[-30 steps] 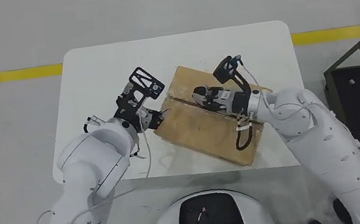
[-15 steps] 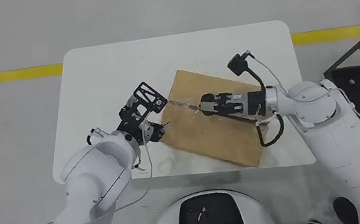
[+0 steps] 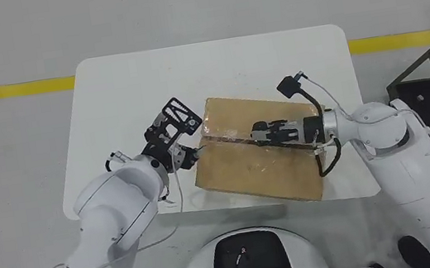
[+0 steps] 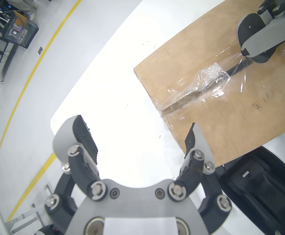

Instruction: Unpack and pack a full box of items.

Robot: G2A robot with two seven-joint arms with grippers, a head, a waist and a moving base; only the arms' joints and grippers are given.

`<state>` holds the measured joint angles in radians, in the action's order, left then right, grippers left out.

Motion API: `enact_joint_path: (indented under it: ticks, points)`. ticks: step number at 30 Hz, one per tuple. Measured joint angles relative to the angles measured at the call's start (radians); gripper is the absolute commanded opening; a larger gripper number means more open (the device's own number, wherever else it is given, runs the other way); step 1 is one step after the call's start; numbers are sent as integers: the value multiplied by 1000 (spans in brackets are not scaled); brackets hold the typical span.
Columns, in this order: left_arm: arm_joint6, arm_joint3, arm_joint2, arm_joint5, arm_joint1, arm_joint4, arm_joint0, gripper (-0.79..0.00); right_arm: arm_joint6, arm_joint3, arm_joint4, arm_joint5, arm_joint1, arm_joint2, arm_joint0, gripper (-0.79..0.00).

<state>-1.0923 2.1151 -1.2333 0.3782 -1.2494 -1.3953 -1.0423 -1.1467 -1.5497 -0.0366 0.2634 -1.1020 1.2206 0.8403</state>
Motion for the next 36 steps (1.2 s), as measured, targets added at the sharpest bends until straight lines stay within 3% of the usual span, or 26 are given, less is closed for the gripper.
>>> enact_joint_path:
  ticks: [9,18,19,21,22,28,36]
  points:
    - [-20,14,-13,5,5,19,-18,0,2,-12,-10,1,2,-2,2,-785]
    - [-15,7,0,4,7,19,-7,0,-224,64,48,-7,12,-17,-131,-785]
    - [-14,6,2,4,8,19,-5,0,-253,81,53,-1,12,-26,-152,-668]
    - [-12,3,5,4,8,17,-3,0,-284,107,60,2,12,-40,-183,-345]
    - [-11,2,6,4,8,16,-2,0,-287,122,48,9,11,-49,-202,0]
    - [-9,2,10,3,10,15,0,0,-218,162,30,56,7,-76,-243,0]
    - [-13,6,11,0,13,18,-4,0,-113,127,-27,102,29,-11,-197,0]
